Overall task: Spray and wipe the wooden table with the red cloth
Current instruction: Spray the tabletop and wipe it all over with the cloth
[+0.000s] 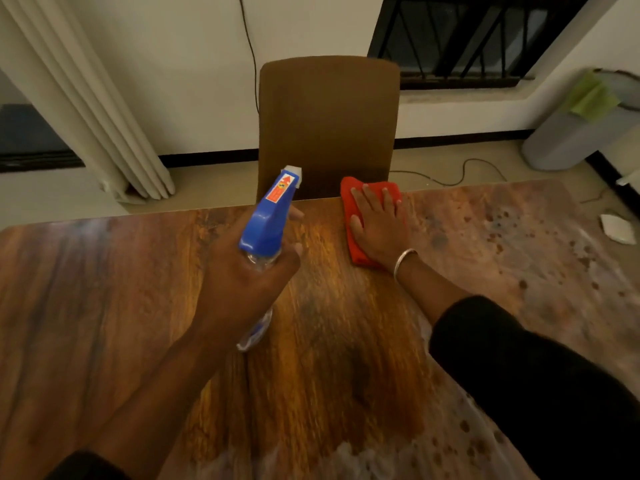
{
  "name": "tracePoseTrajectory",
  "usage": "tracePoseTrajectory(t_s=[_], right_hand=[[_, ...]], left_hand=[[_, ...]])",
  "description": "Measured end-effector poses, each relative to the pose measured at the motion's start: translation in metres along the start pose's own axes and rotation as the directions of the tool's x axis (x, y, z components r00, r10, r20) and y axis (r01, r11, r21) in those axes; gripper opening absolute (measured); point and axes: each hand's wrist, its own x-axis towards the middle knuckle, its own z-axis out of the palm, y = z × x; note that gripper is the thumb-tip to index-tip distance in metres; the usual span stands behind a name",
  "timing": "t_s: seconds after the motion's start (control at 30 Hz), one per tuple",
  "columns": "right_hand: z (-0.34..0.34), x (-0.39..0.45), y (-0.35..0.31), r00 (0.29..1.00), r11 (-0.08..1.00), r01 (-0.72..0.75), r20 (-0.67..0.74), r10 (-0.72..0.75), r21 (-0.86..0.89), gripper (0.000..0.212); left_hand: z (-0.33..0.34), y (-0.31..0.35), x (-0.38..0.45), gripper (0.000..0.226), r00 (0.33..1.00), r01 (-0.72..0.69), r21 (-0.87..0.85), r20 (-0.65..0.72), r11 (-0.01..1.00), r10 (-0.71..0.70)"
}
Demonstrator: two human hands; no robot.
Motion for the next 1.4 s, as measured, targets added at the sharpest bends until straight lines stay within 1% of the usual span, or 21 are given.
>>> tracePoseTrajectory(t_s=[0.1, 0.2, 0.23, 0.33, 0.37, 0.4, 0.47, 0.57, 0.63, 0.7, 0.73, 0.8, 0.87, 0.93, 1.0, 1.03, 1.1, 1.13, 1.2, 1.33, 1.4], right_hand=[[0.018, -0.082, 0.014, 0.996, 0.996, 0.089, -0.007, -0.089, -0.020, 0.067], [0.042, -0.182, 0.032, 0.989, 0.989, 0.140, -0.039, -0.142, -0.053, 0.075], [0.048, -0.209, 0.039, 0.987, 0.987, 0.152, -0.043, -0.155, -0.053, 0.078], [0.054, -0.244, 0.053, 0.979, 0.978, 0.203, -0.004, -0.204, -0.045, 0.080], [0.051, -0.237, 0.056, 0.976, 0.975, 0.217, 0.012, -0.216, -0.038, 0.080], [0.046, -0.222, 0.056, 0.975, 0.974, 0.223, 0.017, -0.223, -0.037, 0.079], [0.033, -0.171, 0.054, 0.977, 0.976, 0.215, 0.007, -0.215, -0.039, 0.074], [0.011, -0.072, 0.050, 0.990, 0.991, 0.135, 0.036, -0.135, 0.002, 0.070], [-0.004, -0.013, 0.050, 0.994, 0.996, 0.084, 0.068, -0.086, 0.029, 0.068], [-0.011, 0.022, 0.050, 0.995, 0.998, 0.048, 0.082, -0.051, 0.031, 0.068], [-0.010, 0.029, 0.050, 0.996, 0.999, 0.042, 0.072, -0.044, 0.023, 0.068], [-0.003, 0.017, 0.049, 0.998, 0.998, 0.065, 0.025, -0.065, 0.014, 0.070], [0.007, -0.021, 0.050, 0.995, 0.994, 0.102, -0.010, -0.101, 0.027, 0.071], [0.017, -0.075, 0.057, 0.991, 0.991, 0.130, -0.019, -0.129, 0.030, 0.070], [0.026, -0.139, 0.067, 0.985, 0.985, 0.171, -0.024, -0.170, 0.022, 0.068], [0.028, -0.168, 0.073, 0.980, 0.980, 0.197, -0.035, -0.196, 0.011, 0.067], [0.030, -0.205, 0.089, 0.974, 0.975, 0.223, -0.026, -0.223, -0.014, 0.066], [0.027, -0.207, 0.095, 0.973, 0.973, 0.231, -0.002, -0.232, -0.017, 0.065], [0.020, -0.181, 0.100, 0.971, 0.971, 0.237, 0.013, -0.237, -0.034, 0.064], [-0.001, -0.063, 0.095, 0.992, 0.992, 0.123, -0.035, -0.122, 0.010, 0.064], [-0.016, -0.010, 0.095, 0.998, 0.997, 0.067, 0.011, -0.067, 0.037, 0.066]], left_hand=[[0.012, 0.012, 0.009, 0.028, 0.981, 0.107, 0.015, 0.159, 0.994, -0.108], [0.033, 0.017, 0.012, 0.020, 0.955, 0.247, 0.039, 0.157, 0.968, -0.250], [0.040, 0.020, 0.009, 0.019, 0.955, 0.247, 0.036, 0.160, 0.968, -0.249], [0.055, 0.029, 0.003, 0.019, 0.983, 0.091, 0.009, 0.161, 0.996, -0.091], [0.059, 0.031, 0.003, 0.022, 0.984, 0.063, 0.013, 0.168, 0.998, -0.065], [0.064, 0.031, 0.003, 0.023, 0.979, 0.079, 0.018, 0.190, 0.997, -0.081], [0.073, 0.032, -0.002, 0.019, 0.961, 0.173, 0.028, 0.212, 0.984, -0.176], [0.082, 0.030, -0.013, 0.016, 0.979, 0.173, 0.046, 0.102, 0.984, -0.177], [0.088, 0.028, -0.018, 0.016, 0.962, 0.236, 0.030, 0.130, 0.971, -0.238], [0.092, 0.028, -0.019, 0.023, 0.933, 0.311, 0.039, 0.180, 0.950, -0.313], [0.093, 0.029, -0.020, 0.022, 0.938, 0.293, 0.058, 0.174, 0.954, -0.299], [0.094, 0.030, -0.021, 0.015, 0.977, 0.140, 0.056, 0.154, 0.989, -0.147], [0.093, 0.032, -0.021, 0.019, 0.985, 0.030, 0.021, 0.168, 0.999, -0.033], [0.094, 0.031, -0.015, 0.022, 0.983, 0.025, 0.025, 0.182, 0.999, -0.030], [0.098, 0.030, -0.011, 0.023, 0.975, 0.081, 0.035, 0.206, 0.996, -0.086], [0.100, 0.029, -0.009, 0.028, 0.971, 0.110, 0.045, 0.210, 0.993, -0.117], [0.104, 0.028, -0.008, 0.028, 0.971, 0.109, 0.047, 0.210, 0.993, -0.116], [0.105, 0.027, -0.007, 0.024, 0.973, 0.083, 0.044, 0.212, 0.996, -0.090], [0.106, 0.025, -0.008, 0.022, 0.977, 0.030, 0.040, 0.208, 0.999, -0.038], [0.111, 0.023, -0.009, 0.028, 0.973, 0.125, 0.027, 0.192, 0.992, -0.128], [0.116, 0.023, -0.015, 0.025, 0.973, 0.062, 0.026, 0.220, 0.998, -0.067]])
